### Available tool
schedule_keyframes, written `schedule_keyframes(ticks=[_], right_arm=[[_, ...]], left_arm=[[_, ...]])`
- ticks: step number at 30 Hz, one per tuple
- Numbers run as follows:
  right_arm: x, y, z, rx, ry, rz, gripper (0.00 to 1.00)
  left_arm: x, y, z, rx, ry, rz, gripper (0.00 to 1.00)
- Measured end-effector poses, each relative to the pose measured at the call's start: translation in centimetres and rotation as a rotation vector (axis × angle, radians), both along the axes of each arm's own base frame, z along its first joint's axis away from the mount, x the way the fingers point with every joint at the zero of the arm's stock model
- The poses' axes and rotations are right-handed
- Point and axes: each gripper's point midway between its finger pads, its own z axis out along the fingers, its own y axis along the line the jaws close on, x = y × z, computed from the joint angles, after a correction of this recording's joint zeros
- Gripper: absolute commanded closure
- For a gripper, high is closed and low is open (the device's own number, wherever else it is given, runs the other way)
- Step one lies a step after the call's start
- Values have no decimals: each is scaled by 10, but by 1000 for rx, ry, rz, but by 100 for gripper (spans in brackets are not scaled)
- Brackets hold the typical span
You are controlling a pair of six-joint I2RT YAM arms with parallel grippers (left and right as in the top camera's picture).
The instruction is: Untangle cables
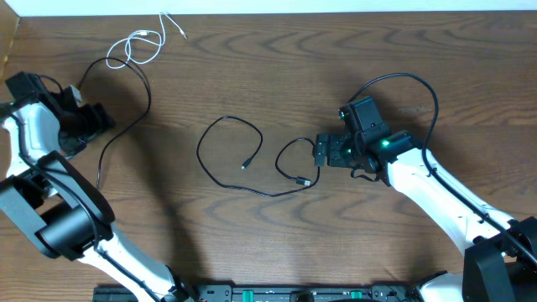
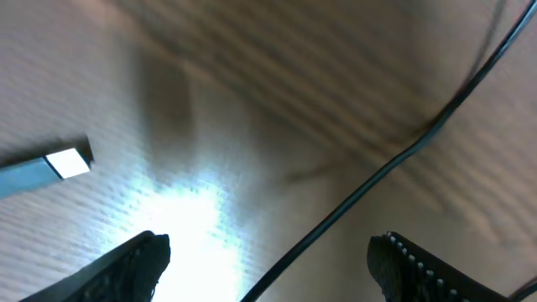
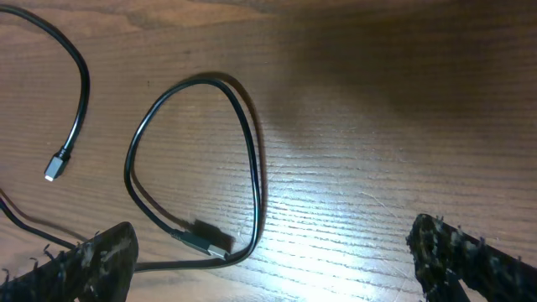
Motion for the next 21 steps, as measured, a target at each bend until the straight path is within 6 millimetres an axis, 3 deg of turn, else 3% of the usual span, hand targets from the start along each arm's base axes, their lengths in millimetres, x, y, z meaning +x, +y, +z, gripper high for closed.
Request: schedule_keyframes(ticks=[4, 5, 7, 11, 18, 21], right_arm=[[0, 0, 0, 0, 0, 0, 1], [0, 0, 0, 0, 0, 0, 1], [0, 0, 0, 0, 0, 0, 1], [0, 0, 0, 0, -1, 0, 1], [0, 0, 0, 0, 0, 0, 1], [0, 0, 0, 0, 0, 0, 1]], left_arm=[[-7, -4, -2, -12, 30, -13, 19], [-9, -6, -3, -16, 40, -21, 21], [-13, -7, -4, -14, 56, -33, 36], [-28, 1, -7, 39, 132, -38, 43], [-42, 11, -19, 91, 221, -30, 44], [-45, 11, -29, 84, 251, -32, 52]])
